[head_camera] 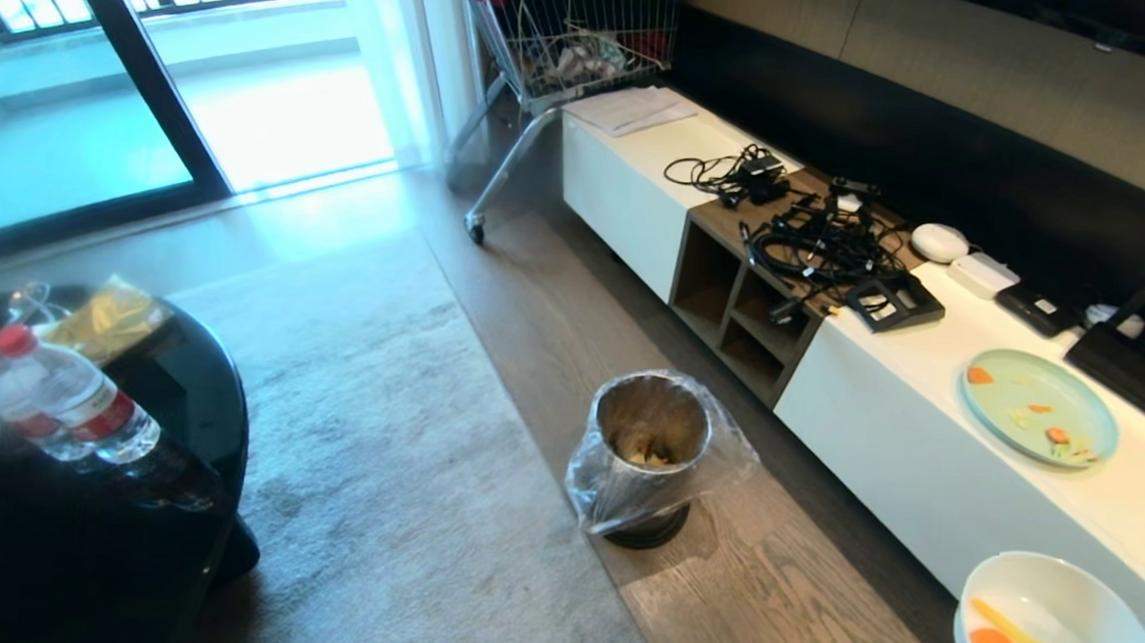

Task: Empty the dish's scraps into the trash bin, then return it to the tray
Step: Move the bowl over the trash can

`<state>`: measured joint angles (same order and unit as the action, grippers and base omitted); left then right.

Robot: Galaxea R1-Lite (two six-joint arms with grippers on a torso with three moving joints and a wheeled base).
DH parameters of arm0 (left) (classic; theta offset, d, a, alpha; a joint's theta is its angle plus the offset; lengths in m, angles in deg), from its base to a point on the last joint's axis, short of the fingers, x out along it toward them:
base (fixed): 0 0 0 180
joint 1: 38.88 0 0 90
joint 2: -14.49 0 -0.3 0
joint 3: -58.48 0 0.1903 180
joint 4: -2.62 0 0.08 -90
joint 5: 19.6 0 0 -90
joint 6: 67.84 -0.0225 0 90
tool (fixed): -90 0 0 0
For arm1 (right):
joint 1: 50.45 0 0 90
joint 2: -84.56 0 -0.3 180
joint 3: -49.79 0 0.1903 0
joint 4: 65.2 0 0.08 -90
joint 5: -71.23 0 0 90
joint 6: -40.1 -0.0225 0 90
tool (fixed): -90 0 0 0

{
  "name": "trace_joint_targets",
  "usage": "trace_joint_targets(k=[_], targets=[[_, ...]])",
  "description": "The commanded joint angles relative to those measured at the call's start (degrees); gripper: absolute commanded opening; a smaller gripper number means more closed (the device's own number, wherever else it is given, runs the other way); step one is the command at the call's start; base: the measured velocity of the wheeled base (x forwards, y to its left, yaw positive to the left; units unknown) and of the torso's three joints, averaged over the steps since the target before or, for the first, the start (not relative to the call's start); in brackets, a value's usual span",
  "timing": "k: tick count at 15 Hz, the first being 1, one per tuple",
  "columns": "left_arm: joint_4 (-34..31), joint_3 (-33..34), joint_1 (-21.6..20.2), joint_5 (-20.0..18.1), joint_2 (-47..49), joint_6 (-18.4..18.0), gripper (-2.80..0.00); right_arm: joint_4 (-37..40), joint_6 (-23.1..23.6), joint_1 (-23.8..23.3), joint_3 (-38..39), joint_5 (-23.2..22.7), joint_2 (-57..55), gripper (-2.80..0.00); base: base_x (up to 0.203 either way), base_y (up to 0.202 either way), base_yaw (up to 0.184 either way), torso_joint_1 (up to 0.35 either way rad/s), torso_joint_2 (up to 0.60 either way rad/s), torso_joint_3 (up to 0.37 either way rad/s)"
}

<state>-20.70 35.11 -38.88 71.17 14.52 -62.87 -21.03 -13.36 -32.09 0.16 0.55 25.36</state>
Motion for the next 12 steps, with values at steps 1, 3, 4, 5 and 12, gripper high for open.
trace_joint_targets(k=[1, 3, 4, 5, 12], targets=[[0.04, 0.0, 0.0, 0.02, -0.02, 0.05, -2.8, 0.52, -0.16, 0.27, -1.24, 0.11, -0.12, -2.8, 0.0, 0.0, 0.0, 0.002, 0.01, -0.195], [0.04, 0.0, 0.0, 0.02, -0.02, 0.05, -2.8, 0.82, 0.77, 0.36, -1.5, 0.11, -0.13, -2.8, 0.0, 0.0, 0.0, 0.001, 0.01, -0.2], [0.04, 0.0, 0.0, 0.02, -0.02, 0.05, -2.8, 0.57, 1.4, 0.36, -1.75, 0.11, -0.21, -2.8, 0.0, 0.0, 0.0, 0.007, 0.01, -0.205], [0.04, 0.0, 0.0, 0.02, -0.02, 0.05, -2.8, 0.46, 1.96, 0.44, -2.09, 0.11, -0.69, -2.8, 0.0, 0.0, 0.0, 0.005, 0.0, -0.193], [0.04, -0.09, 0.0, 0.02, -0.02, 0.05, -2.8, 0.41, 3.86, 0.36, -8.01, 0.02, -4.96, -2.8, 0.0, 0.0, 0.0, 0.002, 0.0, -0.201]])
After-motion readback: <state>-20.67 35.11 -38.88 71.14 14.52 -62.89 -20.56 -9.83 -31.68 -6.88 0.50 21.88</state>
